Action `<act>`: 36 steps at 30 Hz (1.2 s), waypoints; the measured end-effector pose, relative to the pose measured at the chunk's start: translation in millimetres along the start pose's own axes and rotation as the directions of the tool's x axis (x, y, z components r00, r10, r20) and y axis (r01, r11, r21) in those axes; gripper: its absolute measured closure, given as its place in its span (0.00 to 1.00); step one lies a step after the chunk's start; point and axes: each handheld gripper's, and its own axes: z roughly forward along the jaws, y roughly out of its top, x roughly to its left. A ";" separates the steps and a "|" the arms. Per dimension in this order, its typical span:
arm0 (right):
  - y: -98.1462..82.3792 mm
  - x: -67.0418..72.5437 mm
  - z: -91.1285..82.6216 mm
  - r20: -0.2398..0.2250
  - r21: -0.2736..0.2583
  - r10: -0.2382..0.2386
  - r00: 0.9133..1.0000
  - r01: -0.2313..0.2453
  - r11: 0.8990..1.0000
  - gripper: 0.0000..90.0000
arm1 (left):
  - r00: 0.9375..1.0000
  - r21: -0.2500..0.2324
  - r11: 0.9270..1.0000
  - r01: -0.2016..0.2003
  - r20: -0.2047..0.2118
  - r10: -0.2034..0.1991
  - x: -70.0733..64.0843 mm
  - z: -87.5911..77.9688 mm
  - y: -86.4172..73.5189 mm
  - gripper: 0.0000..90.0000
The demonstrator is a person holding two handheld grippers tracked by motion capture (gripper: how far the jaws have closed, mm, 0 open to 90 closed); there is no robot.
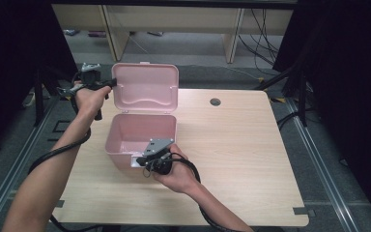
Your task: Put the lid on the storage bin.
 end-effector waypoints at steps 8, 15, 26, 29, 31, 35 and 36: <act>-0.1 0.2 0.3 -0.001 -0.001 0.006 1.000 -0.006 1.000 1.00 | 1.000 -0.022 1.000 -0.002 0.002 0.002 -1.1 -5.7 -1.9 0.98; 0.1 -0.2 0.3 -0.001 -0.001 0.007 1.000 -0.007 1.000 1.00 | 1.000 -0.031 0.999 -0.014 0.001 0.014 -2.0 -9.0 -3.3 0.98; 0.4 -1.2 1.8 0.001 -0.015 0.011 1.000 -0.011 1.000 1.00 | 1.000 -0.050 0.998 -0.027 -0.002 0.027 -3.5 -14.8 -7.3 0.99; 1.0 -2.0 0.6 -0.003 -0.003 0.013 1.000 -0.013 1.000 1.00 | 0.999 -0.059 0.998 -0.033 -0.005 0.032 -4.0 -16.7 -9.2 0.99; 0.8 -2.2 1.6 0.001 -0.014 0.011 1.000 -0.011 1.000 1.00 | 0.999 -0.063 0.997 -0.034 -0.006 0.033 -3.7 -17.6 -10.4 0.98; 1.8 -4.4 1.1 0.002 -0.010 -0.016 1.000 0.016 1.000 1.00 | 0.999 -0.073 0.997 -0.032 -0.003 0.032 -3.4 -18.8 -11.8 0.98; 1.7 -4.7 1.9 0.007 -0.018 -0.021 1.000 0.021 1.000 1.00 | 0.999 -0.075 0.997 -0.034 -0.005 0.034 -3.8 -19.7 -12.4 0.98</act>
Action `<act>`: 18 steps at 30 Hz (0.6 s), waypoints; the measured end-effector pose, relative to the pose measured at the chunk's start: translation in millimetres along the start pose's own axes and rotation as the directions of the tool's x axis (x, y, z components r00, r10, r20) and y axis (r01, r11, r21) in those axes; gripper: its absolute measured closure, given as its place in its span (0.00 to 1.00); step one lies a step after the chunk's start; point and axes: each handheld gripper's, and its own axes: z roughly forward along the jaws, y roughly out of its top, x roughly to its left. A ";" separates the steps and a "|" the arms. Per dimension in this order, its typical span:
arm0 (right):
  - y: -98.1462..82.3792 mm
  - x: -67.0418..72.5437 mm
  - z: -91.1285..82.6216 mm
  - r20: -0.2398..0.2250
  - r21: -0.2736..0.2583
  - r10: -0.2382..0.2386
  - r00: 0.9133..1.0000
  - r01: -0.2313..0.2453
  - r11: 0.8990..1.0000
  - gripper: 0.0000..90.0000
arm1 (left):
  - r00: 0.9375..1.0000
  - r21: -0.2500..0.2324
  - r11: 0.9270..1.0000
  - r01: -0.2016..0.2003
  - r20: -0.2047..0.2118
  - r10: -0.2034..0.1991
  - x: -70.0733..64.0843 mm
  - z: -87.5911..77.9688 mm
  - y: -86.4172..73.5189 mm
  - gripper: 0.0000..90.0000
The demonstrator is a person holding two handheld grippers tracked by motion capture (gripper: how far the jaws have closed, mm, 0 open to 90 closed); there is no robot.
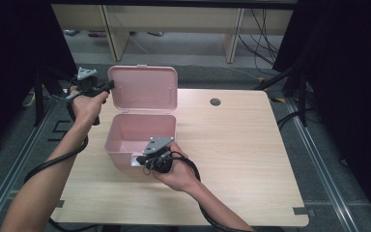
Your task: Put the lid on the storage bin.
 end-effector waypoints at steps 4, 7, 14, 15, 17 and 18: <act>-0.2 1.8 -0.2 -0.005 0.007 0.039 0.999 -0.039 0.999 1.00 | 1.000 -0.010 1.000 -0.004 0.000 0.004 -0.1 -1.6 -1.7 0.98; -0.2 1.6 -0.2 -0.005 0.007 0.038 0.999 -0.038 0.999 1.00 | 1.000 -0.014 1.000 -0.006 -0.001 0.006 -0.6 -2.8 -2.5 0.98; 0.2 1.5 0.1 -0.010 0.005 0.040 0.999 -0.040 0.999 1.00 | 1.000 -0.045 0.999 -0.019 -0.006 0.019 -2.5 -7.4 -7.1 0.98; 0.2 1.5 0.1 -0.010 0.005 0.040 0.999 -0.040 0.999 1.00 | 1.000 -0.045 0.999 -0.019 -0.006 0.019 -2.5 -7.4 -7.1 0.98; 0.3 1.7 -0.1 -0.004 0.008 0.042 0.999 -0.042 0.999 1.00 | 1.000 -0.058 0.998 -0.025 -0.006 0.025 -3.5 -9.6 -9.1 0.98; 0.4 1.8 -0.1 -0.004 0.009 0.042 0.999 -0.042 0.999 1.00 | 1.000 -0.058 0.998 -0.025 -0.006 0.025 -3.5 -9.6 -9.1 0.98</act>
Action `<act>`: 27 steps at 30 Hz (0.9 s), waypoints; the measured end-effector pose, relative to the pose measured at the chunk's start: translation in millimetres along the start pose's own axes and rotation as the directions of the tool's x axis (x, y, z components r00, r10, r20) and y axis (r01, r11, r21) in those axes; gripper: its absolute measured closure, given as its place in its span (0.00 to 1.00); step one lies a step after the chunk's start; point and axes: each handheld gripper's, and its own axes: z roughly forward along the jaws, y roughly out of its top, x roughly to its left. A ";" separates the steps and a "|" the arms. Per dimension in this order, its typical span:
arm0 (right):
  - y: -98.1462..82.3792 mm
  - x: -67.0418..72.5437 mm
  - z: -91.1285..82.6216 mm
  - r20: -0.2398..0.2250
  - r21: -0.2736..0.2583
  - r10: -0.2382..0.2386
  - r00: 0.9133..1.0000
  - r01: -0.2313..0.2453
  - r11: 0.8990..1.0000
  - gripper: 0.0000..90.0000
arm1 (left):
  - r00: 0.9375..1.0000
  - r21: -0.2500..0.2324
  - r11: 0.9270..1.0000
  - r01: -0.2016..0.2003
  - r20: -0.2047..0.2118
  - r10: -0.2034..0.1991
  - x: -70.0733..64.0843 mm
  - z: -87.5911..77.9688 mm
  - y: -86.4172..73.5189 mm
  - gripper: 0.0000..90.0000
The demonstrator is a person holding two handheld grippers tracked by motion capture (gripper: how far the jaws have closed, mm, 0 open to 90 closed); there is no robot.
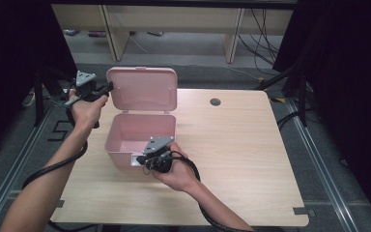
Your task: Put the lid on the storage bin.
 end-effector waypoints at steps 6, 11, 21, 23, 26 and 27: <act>0.5 -0.2 0.0 -0.002 0.002 0.002 1.000 -0.002 1.000 1.00 | 1.000 -0.012 1.000 -0.003 0.004 0.003 0.2 -2.4 -1.8 0.98; 0.5 0.2 0.0 -0.002 0.004 0.004 1.000 -0.004 1.000 1.00 | 1.000 -0.025 1.000 -0.008 0.007 0.008 -0.2 -5.6 -3.9 0.98; 0.5 -0.2 0.2 0.003 0.002 -0.001 1.000 0.001 1.000 1.00 | 1.000 -0.062 0.998 -0.020 0.012 0.021 -1.2 -12.6 -10.2 0.98; 0.6 0.1 0.1 0.001 0.005 0.001 1.000 -0.001 1.000 1.00 | 1.000 -0.069 0.997 -0.027 0.012 0.028 -1.7 -14.5 -11.7 0.98; 0.4 0.5 0.1 0.003 0.002 0.003 1.000 -0.003 1.000 1.00 | 0.999 -0.080 0.996 -0.031 0.012 0.032 -2.4 -17.1 -14.1 0.98; 0.4 0.5 0.1 0.002 0.001 0.004 1.000 -0.004 1.000 1.00 | 0.999 -0.081 0.996 -0.032 0.012 0.033 -2.5 -18.1 -14.6 0.98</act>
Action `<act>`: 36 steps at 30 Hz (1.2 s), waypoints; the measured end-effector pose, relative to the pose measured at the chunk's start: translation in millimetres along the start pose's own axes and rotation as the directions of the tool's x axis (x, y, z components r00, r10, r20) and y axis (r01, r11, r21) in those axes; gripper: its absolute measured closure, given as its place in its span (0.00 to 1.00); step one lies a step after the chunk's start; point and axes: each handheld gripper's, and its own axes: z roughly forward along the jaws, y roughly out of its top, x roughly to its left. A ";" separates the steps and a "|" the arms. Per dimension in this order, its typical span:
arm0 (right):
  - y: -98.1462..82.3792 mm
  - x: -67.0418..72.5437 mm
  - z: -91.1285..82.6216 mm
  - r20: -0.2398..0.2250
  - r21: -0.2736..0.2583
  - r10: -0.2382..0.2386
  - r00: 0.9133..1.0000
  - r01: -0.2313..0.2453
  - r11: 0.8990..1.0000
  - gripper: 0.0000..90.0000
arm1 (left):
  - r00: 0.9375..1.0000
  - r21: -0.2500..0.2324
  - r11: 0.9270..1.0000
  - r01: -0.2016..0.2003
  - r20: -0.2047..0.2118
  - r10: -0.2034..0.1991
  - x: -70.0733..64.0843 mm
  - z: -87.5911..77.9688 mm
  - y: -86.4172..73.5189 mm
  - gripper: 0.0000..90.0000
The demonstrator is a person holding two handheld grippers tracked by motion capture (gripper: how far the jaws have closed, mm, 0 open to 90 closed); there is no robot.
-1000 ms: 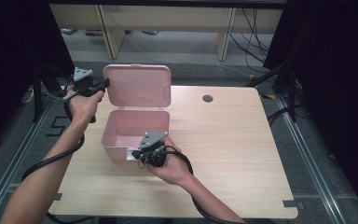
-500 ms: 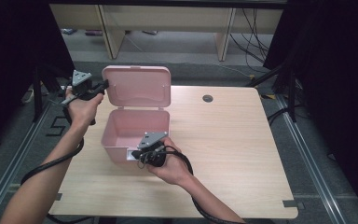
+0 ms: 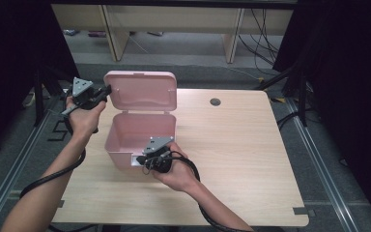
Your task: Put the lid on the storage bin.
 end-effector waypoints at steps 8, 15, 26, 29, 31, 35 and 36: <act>0.4 -0.7 -0.6 -0.006 0.006 0.003 1.000 -0.003 1.000 1.00 | 1.000 -0.015 1.000 -0.011 -0.011 0.011 -3.3 -5.4 -4.5 0.98; 0.2 -0.4 -0.1 -0.002 0.001 0.002 1.000 -0.002 1.000 1.00 | 1.000 -0.024 0.999 -0.023 -0.011 0.022 -3.5 -7.9 -6.4 0.98; 0.9 -0.1 -1.5 -0.014 -0.006 0.011 1.000 -0.011 1.000 0.99 | 1.000 -0.054 0.998 -0.028 -0.015 0.028 -4.7 -10.9 -11.9 0.98; 1.2 0.0 -2.0 -0.007 -0.015 0.005 1.000 -0.005 1.000 0.98 | 1.000 -0.057 0.998 -0.026 -0.015 0.025 -5.4 -11.7 -12.8 0.98; 1.1 0.4 -1.8 -0.006 -0.024 0.007 1.000 -0.007 1.000 0.98 | 0.999 -0.064 0.997 -0.030 -0.019 0.029 -5.6 -11.5 -13.3 0.98; 2.6 0.3 -5.3 -0.006 -0.038 0.001 1.000 -0.001 0.999 0.97 | 0.999 -0.064 0.997 -0.033 -0.024 0.032 -6.0 -11.3 -13.4 0.98; 3.7 0.5 -7.2 -0.011 -0.048 0.004 1.000 -0.005 0.999 0.97 | 0.999 -0.064 0.997 -0.036 -0.026 0.034 -6.2 -11.3 -13.6 0.98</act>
